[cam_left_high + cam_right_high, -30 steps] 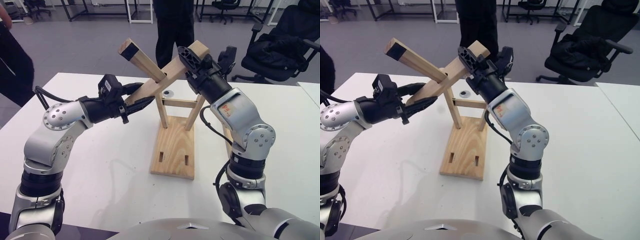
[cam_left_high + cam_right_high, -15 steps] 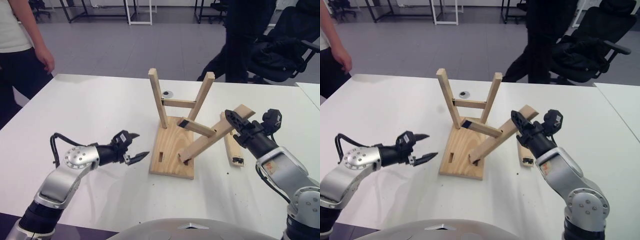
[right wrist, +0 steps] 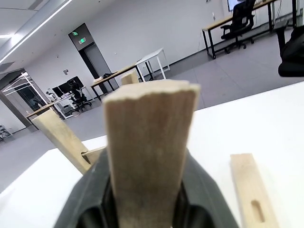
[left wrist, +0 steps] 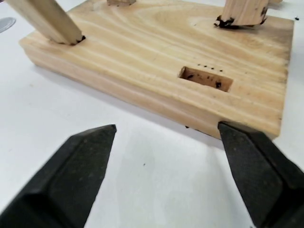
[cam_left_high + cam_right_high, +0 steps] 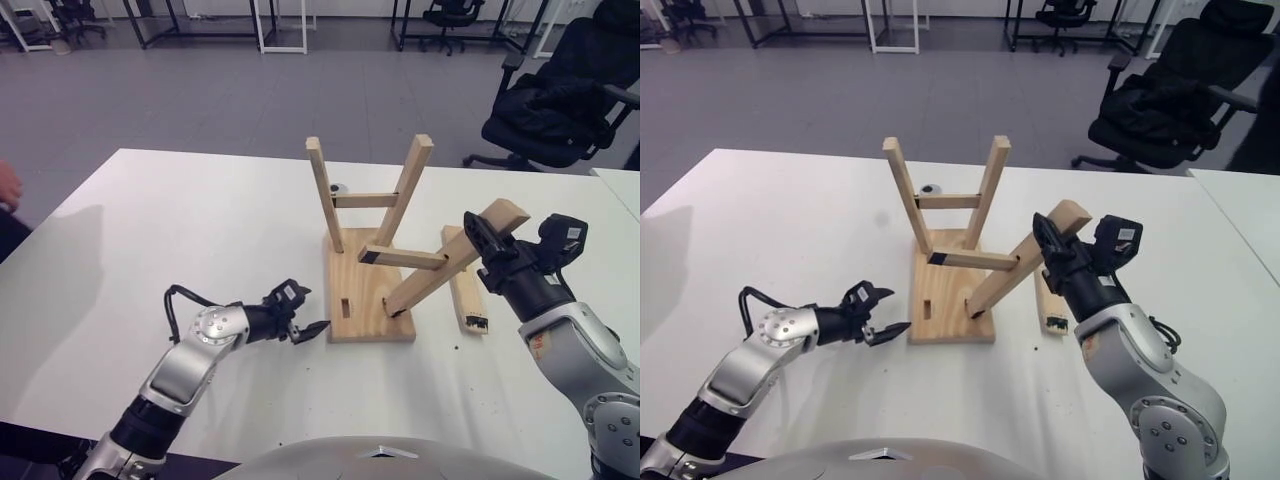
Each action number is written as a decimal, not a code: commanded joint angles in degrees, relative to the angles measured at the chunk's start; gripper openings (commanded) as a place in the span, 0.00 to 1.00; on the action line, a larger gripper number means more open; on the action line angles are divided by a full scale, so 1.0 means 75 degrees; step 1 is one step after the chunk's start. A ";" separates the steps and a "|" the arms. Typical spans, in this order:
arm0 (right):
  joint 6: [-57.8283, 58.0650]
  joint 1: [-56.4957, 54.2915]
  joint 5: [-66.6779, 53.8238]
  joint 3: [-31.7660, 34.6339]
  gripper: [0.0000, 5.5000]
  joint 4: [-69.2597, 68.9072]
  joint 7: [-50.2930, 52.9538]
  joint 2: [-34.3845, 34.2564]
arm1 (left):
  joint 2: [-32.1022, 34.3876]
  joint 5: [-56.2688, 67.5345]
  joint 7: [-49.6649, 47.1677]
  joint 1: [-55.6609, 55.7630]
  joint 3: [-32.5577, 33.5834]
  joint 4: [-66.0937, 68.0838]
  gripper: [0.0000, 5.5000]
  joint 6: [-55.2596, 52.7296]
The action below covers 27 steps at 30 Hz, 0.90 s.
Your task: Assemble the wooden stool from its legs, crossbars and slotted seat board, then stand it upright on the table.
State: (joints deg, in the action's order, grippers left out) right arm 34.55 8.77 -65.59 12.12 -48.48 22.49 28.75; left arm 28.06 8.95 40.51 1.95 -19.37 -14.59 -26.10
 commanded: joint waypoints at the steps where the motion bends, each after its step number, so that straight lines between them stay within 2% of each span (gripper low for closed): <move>1: 0.0183 0.0184 0.0949 -0.0073 0.19 0.0248 -0.0440 0.0336 | 0.0102 -0.0029 -0.0038 0.0009 0.0171 -0.0048 0.72 -0.0159; 8: -0.0290 -0.0419 0.0901 0.0340 0.19 0.1010 -0.1881 0.0248 | 0.0461 -0.0068 0.0002 -0.0231 0.0591 0.0004 0.72 -0.0072; 13: -0.0055 -0.0326 0.1461 0.0067 0.19 0.1292 -0.2312 0.0269 | 0.0477 -0.0055 -0.0056 -0.0192 0.0792 -0.0025 0.72 -0.0021; 20: 0.0284 0.0300 0.2050 -0.0106 0.19 0.0502 -0.1785 0.0122 | 0.0607 -0.0129 -0.0115 -0.0221 0.1018 -0.0092 0.72 -0.0014; 22: 0.0675 0.0489 0.2562 -0.0428 0.19 0.0275 -0.1577 0.0392 | 0.0601 -0.0162 -0.0158 -0.0159 0.1053 -0.0108 0.72 -0.0029; 27: 0.1592 0.0022 0.2302 -0.0374 0.19 0.0237 -0.0841 0.0399 | 0.0462 -0.0106 -0.0366 0.0063 0.1310 -0.0251 0.72 -0.0150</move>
State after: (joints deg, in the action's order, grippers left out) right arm 37.63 7.11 -49.30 9.80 -50.44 12.57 30.35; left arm 31.68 8.40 39.18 0.92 -10.74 -15.05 -26.74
